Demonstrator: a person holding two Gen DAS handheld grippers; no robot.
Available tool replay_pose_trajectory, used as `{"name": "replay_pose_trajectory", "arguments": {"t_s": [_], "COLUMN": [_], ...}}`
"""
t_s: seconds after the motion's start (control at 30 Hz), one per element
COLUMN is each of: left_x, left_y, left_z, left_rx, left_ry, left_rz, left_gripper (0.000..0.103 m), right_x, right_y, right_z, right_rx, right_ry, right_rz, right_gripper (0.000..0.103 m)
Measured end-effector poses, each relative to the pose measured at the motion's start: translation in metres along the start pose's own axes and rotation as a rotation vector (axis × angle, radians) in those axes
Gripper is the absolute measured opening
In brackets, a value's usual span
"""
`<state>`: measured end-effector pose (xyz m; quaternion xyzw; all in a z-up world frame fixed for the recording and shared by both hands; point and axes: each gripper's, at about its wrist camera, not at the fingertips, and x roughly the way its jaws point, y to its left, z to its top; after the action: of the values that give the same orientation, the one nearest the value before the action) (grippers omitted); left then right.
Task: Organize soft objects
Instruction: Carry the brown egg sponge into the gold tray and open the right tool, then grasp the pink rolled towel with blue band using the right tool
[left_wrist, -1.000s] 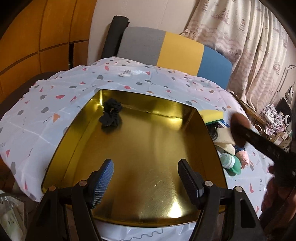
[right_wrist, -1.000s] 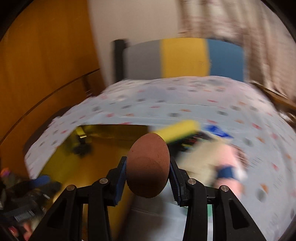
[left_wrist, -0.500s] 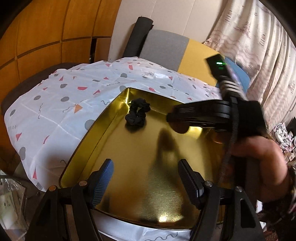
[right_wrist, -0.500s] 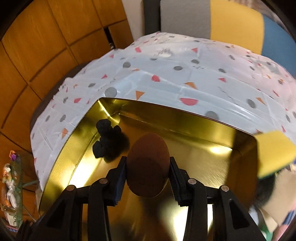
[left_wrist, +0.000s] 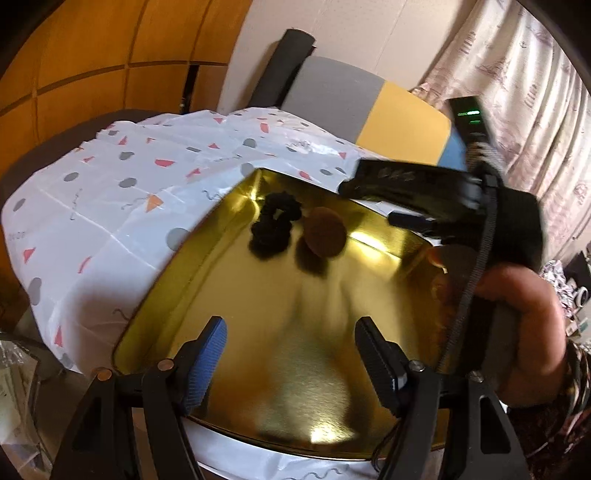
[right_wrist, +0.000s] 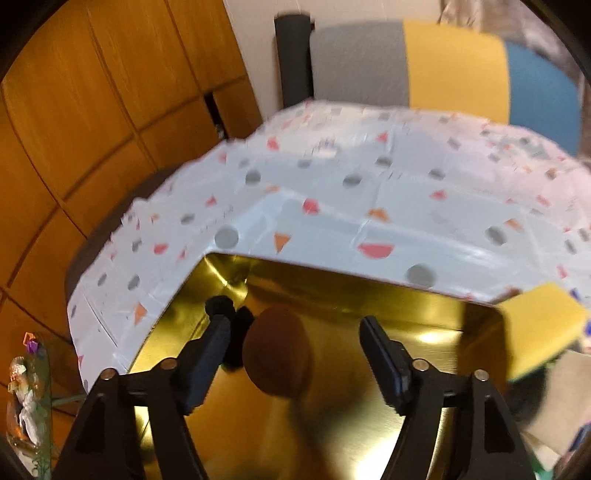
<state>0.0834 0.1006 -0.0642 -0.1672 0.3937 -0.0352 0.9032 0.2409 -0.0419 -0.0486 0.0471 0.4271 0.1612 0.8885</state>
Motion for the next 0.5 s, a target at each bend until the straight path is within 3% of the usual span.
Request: {"name": "replay_pose_trajectory", "arguments": {"t_s": [0.2, 0.5], "left_x": [-0.001, -0.011], "left_y": [-0.015, -0.049], "left_z": [-0.008, -0.025], "left_rx": [0.056, 0.196], "left_ry": [0.007, 0.004], "left_rz": [-0.046, -0.172], "left_gripper": [0.073, 0.073], "right_x": [-0.064, -0.132], "right_y": [-0.023, -0.099], "right_z": [-0.027, -0.091], "right_rx": [-0.014, 0.070], "right_ry": [-0.133, -0.206], "right_rz": [-0.057, -0.235], "right_gripper": [0.083, 0.085]}}
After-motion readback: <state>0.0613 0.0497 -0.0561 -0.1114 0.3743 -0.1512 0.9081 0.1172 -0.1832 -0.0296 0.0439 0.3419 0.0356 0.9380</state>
